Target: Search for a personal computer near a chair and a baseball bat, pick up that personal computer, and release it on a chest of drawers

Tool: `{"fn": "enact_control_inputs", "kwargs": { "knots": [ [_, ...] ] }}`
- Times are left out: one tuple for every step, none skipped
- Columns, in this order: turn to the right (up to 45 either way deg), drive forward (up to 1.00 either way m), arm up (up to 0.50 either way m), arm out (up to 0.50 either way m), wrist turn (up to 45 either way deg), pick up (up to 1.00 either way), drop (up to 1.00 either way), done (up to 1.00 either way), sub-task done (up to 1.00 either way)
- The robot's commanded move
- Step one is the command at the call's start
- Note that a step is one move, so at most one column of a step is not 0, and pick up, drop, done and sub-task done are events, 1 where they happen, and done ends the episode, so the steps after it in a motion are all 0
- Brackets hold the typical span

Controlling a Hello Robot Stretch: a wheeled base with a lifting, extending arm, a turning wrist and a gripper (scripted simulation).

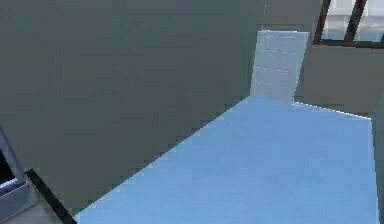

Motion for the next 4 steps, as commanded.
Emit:
{"fn": "enact_control_inputs", "kwargs": {
  "knots": [
    [-45.0,0.0,0.0,0.0,0.0,0.0,0.0,0.0,0.0],
    [-12.0,0.0,0.0,0.0,0.0,0.0,0.0,0.0,0.0],
    [0.0,0.05,0.0,0.0,0.0,0.0,0.0,0.0,0.0],
    [-45.0,0.0,0.0,0.0,0.0,0.0,0.0,0.0,0.0]
  ]
}}
